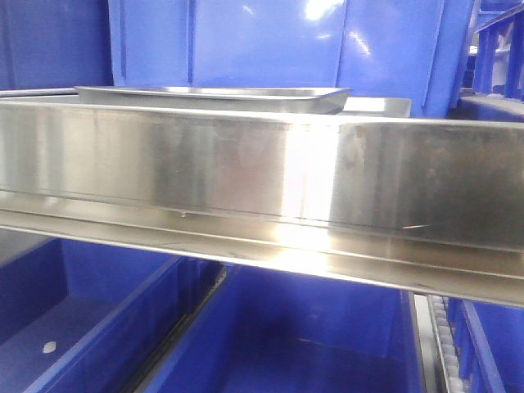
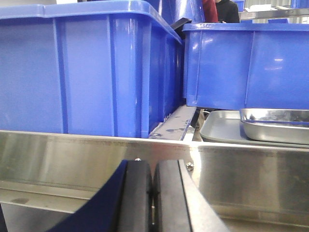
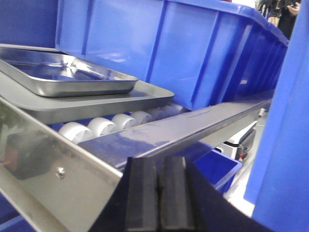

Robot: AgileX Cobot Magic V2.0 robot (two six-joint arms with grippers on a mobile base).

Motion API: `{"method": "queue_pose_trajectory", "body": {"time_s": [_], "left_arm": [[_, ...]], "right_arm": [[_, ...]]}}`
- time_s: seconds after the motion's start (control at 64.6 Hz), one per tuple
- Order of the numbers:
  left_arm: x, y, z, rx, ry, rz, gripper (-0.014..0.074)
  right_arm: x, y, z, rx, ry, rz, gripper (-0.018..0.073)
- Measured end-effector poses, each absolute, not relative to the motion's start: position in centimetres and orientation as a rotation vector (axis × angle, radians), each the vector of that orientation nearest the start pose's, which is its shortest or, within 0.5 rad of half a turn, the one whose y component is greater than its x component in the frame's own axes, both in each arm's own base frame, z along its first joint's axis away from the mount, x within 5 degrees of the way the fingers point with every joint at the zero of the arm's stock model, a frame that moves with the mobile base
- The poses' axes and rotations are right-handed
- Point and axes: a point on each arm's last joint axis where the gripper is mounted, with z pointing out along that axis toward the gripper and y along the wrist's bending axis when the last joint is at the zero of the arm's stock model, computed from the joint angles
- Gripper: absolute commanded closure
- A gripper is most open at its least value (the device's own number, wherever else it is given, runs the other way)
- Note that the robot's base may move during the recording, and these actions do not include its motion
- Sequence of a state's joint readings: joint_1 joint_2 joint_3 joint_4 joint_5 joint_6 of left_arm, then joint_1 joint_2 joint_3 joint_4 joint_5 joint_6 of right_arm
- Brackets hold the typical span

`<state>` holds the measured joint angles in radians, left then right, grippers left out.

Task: Stack silver trays without gaps

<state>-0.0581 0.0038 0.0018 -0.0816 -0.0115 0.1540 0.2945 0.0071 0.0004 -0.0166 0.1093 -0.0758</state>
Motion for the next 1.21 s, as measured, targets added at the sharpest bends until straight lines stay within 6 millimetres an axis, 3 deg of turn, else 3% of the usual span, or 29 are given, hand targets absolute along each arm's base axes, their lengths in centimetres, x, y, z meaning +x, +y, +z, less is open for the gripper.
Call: {"method": "queue_pose_trajectory", "body": {"time_s": [0.526,1.207], "left_arm": [[5.6,-0.3,21.3,0.096,1.475,0.012,0.0584],[5.6,-0.3,21.3,0.096,1.475,0.012,0.0584]], "right_arm": [[5.7,0.7,20.4,-0.176,1.58,0.025,0.0628],[5.7,0.6,20.8,-0.148,1.535,0.003,0.0628]]}}
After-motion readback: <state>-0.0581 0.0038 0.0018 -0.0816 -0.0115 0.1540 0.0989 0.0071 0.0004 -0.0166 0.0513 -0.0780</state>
